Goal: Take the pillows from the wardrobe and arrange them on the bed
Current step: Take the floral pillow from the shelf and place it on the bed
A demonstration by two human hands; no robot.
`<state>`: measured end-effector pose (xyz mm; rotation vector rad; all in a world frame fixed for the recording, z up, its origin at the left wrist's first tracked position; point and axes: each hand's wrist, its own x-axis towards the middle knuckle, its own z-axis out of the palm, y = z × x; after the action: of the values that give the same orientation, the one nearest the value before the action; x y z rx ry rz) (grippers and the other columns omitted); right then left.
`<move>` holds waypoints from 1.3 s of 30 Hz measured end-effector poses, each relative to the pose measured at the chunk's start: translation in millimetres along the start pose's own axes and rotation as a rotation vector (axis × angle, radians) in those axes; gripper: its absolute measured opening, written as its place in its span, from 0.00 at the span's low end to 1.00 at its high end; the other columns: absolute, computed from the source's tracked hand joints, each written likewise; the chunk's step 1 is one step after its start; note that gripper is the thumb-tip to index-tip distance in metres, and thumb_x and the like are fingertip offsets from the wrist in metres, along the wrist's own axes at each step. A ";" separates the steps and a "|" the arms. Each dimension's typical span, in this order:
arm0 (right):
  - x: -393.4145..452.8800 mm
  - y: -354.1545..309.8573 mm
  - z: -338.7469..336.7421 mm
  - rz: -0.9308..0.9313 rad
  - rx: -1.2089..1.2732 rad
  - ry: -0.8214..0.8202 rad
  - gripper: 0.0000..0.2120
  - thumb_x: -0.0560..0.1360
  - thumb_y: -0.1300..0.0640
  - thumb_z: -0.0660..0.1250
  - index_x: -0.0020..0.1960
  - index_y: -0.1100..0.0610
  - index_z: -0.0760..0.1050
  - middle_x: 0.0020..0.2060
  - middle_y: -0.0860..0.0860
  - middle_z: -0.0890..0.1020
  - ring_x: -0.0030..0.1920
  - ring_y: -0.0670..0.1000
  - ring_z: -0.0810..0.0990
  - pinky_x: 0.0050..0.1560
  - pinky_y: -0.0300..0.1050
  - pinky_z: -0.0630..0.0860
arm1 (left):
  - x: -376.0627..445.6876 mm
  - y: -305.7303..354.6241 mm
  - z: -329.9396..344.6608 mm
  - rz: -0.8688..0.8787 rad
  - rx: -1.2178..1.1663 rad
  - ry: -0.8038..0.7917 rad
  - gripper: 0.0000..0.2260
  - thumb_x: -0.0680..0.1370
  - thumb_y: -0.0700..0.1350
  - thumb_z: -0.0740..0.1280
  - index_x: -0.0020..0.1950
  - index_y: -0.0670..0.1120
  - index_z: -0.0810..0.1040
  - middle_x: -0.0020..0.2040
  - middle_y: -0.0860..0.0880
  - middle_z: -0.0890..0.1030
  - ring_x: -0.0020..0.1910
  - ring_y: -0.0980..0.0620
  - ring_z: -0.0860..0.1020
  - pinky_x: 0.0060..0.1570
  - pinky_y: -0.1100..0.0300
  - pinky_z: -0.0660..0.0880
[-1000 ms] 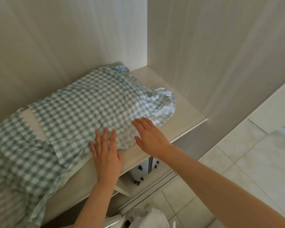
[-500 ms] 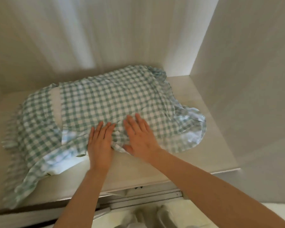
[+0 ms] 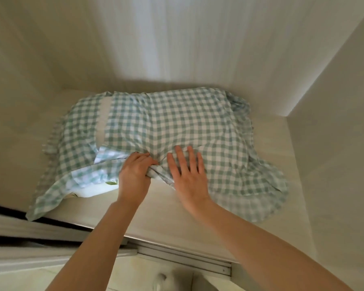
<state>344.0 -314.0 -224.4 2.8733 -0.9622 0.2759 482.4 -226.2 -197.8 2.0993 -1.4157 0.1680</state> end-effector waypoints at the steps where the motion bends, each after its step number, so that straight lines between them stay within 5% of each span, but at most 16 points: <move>1: -0.9 -0.1 -3.4 0.015 0.008 0.005 0.40 0.69 0.53 0.75 0.75 0.56 0.60 0.75 0.59 0.63 0.74 0.67 0.59 0.71 0.66 0.57 | 2.4 4.0 -4.8 0.006 -0.001 -0.002 0.12 0.66 0.24 0.70 0.42 0.39 0.84 0.40 0.45 0.85 0.47 0.40 0.82 0.40 0.48 0.81; 8: 3.5 8.6 -56.2 -0.005 -0.040 0.062 0.37 0.66 0.48 0.76 0.72 0.54 0.67 0.70 0.57 0.71 0.70 0.65 0.67 0.68 0.69 0.61 | 15.0 28.1 -54.2 0.110 -0.055 0.017 0.12 0.66 0.24 0.68 0.42 0.38 0.83 0.37 0.46 0.83 0.41 0.42 0.80 0.36 0.47 0.79; 14: 26.4 11.8 -146.3 -0.012 0.022 0.011 0.37 0.68 0.53 0.72 0.72 0.49 0.60 0.67 0.50 0.72 0.68 0.58 0.69 0.69 0.73 0.44 | 39.5 52.7 -111.3 0.194 0.008 0.163 0.17 0.63 0.27 0.65 0.46 0.39 0.85 0.41 0.45 0.86 0.42 0.40 0.82 0.45 0.44 0.79; 18: 32.6 16.8 -199.5 0.034 0.145 0.076 0.29 0.67 0.54 0.70 0.67 0.46 0.67 0.57 0.47 0.81 0.59 0.54 0.77 0.68 0.64 0.59 | 48.1 67.4 -140.9 0.216 0.033 0.380 0.22 0.61 0.25 0.66 0.50 0.40 0.86 0.46 0.45 0.87 0.44 0.40 0.83 0.52 0.43 0.78; 21: 28.3 23.1 -218.2 0.061 0.188 0.116 0.26 0.66 0.52 0.68 0.64 0.44 0.71 0.51 0.45 0.83 0.52 0.54 0.80 0.57 0.55 0.69 | 50.3 72.9 -149.2 0.240 0.039 0.473 0.17 0.68 0.31 0.65 0.52 0.41 0.85 0.48 0.45 0.86 0.47 0.41 0.83 0.55 0.43 0.77; 24: 23.9 22.8 -215.9 0.061 0.137 0.190 0.29 0.69 0.51 0.66 0.70 0.47 0.68 0.60 0.47 0.79 0.60 0.54 0.76 0.64 0.57 0.65 | 43.2 71.6 -141.5 0.220 0.076 0.376 0.15 0.75 0.36 0.65 0.60 0.40 0.82 0.59 0.44 0.83 0.59 0.40 0.79 0.64 0.39 0.70; 27: 22.9 19.3 -201.3 0.032 0.076 0.346 0.30 0.73 0.54 0.64 0.74 0.52 0.63 0.68 0.52 0.73 0.68 0.57 0.69 0.70 0.62 0.58 | 30.9 65.7 -127.1 0.188 0.106 0.322 0.19 0.81 0.41 0.60 0.72 0.42 0.72 0.72 0.44 0.72 0.75 0.44 0.65 0.75 0.40 0.57; 31: 31.6 22.9 -188.8 0.028 -0.024 0.362 0.29 0.76 0.52 0.63 0.75 0.51 0.59 0.72 0.58 0.68 0.71 0.66 0.64 0.70 0.68 0.55 | 14.3 51.6 -110.3 0.092 0.042 0.305 0.32 0.76 0.35 0.66 0.78 0.47 0.62 0.80 0.47 0.58 0.80 0.47 0.51 0.76 0.40 0.49; 35: 51.4 33.8 -189.8 0.018 -0.091 0.260 0.35 0.76 0.32 0.50 0.76 0.51 0.57 0.72 0.60 0.67 0.71 0.68 0.63 0.68 0.73 0.51 | -10.0 37.7 -89.4 -0.162 -0.062 0.249 0.36 0.74 0.35 0.68 0.79 0.49 0.59 0.81 0.47 0.52 0.80 0.45 0.47 0.76 0.40 0.50; 39: 77.4 45.4 -193.1 0.018 -0.220 0.140 0.42 0.72 0.26 0.46 0.76 0.52 0.54 0.69 0.61 0.69 0.65 0.66 0.70 0.64 0.71 0.61 | -28.3 18.7 -66.0 -0.460 -0.188 0.004 0.37 0.76 0.38 0.68 0.80 0.50 0.53 0.82 0.47 0.46 0.77 0.39 0.59 0.67 0.43 0.70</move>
<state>350.3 -366.5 -18.2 2.6105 -0.9305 0.3448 468.3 -172.8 -148.3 2.1959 -0.8740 -0.1390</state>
